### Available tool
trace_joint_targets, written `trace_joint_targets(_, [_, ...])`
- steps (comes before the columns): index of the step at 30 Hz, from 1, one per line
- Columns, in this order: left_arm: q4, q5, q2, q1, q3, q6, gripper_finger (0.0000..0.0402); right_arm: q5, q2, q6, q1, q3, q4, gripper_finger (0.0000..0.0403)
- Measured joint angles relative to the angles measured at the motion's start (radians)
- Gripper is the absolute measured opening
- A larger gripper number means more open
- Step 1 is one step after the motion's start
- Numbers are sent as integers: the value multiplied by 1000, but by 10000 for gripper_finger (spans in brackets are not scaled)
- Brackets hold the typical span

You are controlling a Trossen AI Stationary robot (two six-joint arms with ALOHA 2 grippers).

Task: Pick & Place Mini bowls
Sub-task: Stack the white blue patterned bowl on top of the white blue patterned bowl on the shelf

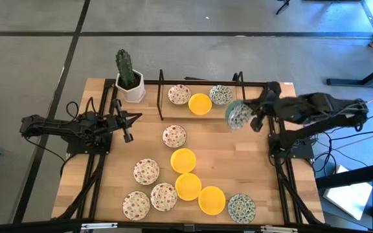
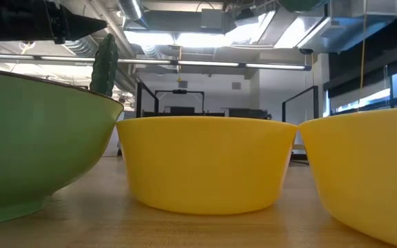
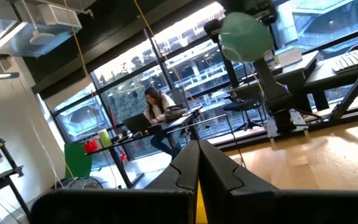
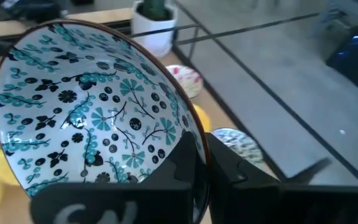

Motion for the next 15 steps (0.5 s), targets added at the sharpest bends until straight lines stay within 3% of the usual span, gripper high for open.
trace_joint_targets(4, [0, 0, 0, 0, 0, -1, 7, -10, -4, -44, -66, 0, 32, 14])
trace_joint_targets(7, [0, 0, 0, 0, 0, -3, 7, -61, 12, -126, -129, 0, 152, 14])
trace_joint_targets(11, [0, 0, 0, 0, 0, -5, 8, -203, 62, -272, -253, 19, 348, 14])
trace_joint_targets(15, [-1, 0, 0, 0, 0, -5, 8, -307, 177, -318, -403, 146, 351, 14])
